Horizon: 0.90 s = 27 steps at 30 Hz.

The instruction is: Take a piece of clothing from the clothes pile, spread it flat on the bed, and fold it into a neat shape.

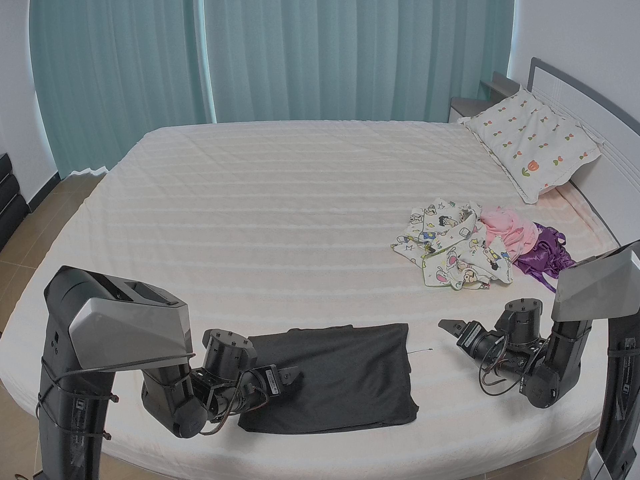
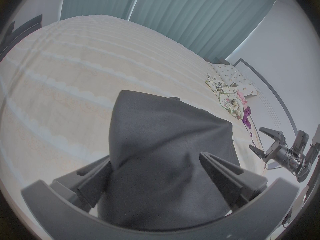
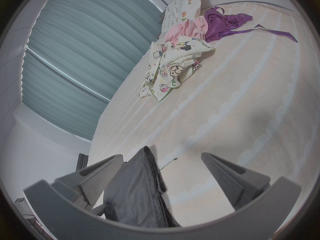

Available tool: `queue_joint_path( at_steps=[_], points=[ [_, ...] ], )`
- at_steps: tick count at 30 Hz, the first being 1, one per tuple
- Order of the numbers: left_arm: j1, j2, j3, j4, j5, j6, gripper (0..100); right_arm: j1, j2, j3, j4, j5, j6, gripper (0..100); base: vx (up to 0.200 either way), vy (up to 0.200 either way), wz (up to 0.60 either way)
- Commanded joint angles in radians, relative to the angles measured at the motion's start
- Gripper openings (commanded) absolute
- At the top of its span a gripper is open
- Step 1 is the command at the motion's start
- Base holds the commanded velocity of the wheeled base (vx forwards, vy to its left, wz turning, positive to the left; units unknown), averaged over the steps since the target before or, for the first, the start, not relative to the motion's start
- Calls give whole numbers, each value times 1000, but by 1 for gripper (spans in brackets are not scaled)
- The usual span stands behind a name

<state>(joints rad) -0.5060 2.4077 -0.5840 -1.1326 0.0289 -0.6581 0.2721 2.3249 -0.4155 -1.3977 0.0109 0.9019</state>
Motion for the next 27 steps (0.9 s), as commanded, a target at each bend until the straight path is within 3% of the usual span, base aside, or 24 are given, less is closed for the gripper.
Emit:
queue_joint_path(
  at_steps=[1,10,23,27],
  points=[
    [7,18,-11,-1,0,-2,0,2,1,0,0,1,0,100,0,0,0],
    [15,16,3,-3,2,-5,0,2,8,-2,0,11,5,100,0,0,0],
    [37,2,35,-75,19,-71,0,-2,60,-26,-17,32,106,100,0,0,0],
    [52,4,50,-107,19,-72,0,-2,67,-17,-53,31,126,100,0,200,0]
  ],
)
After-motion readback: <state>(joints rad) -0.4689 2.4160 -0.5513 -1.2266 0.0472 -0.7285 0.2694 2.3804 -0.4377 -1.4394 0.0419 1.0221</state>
